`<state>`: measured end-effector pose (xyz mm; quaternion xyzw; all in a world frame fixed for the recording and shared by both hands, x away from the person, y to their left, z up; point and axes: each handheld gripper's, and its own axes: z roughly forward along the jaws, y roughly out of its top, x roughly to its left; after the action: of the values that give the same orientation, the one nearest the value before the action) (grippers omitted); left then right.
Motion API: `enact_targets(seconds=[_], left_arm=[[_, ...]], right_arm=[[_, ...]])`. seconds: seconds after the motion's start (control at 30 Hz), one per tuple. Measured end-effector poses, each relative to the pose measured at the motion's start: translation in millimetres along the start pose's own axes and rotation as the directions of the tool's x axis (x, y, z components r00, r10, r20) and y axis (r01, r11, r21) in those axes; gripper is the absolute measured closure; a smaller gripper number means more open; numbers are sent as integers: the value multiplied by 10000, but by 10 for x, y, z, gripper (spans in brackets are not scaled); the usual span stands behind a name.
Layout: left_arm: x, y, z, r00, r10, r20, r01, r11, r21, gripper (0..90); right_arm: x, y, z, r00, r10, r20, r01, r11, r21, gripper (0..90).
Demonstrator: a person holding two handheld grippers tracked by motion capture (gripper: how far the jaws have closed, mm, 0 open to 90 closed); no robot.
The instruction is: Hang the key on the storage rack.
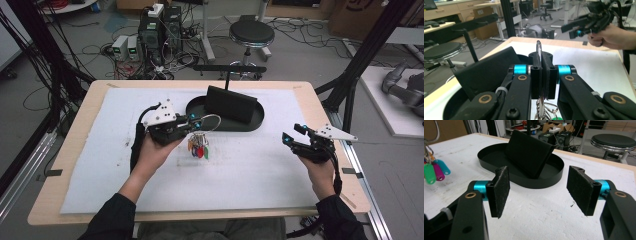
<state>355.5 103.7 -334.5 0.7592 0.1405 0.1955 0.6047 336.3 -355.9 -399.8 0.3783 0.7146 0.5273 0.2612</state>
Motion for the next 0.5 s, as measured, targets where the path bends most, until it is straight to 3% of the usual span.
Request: enact_targets(seconds=[0.5], left_arm=[[254,144,20,9981,-204,-584,180,9990,-418,863]], right_arm=[[-12,-2,5,10000,2,9,-2,10000,-1,357]])
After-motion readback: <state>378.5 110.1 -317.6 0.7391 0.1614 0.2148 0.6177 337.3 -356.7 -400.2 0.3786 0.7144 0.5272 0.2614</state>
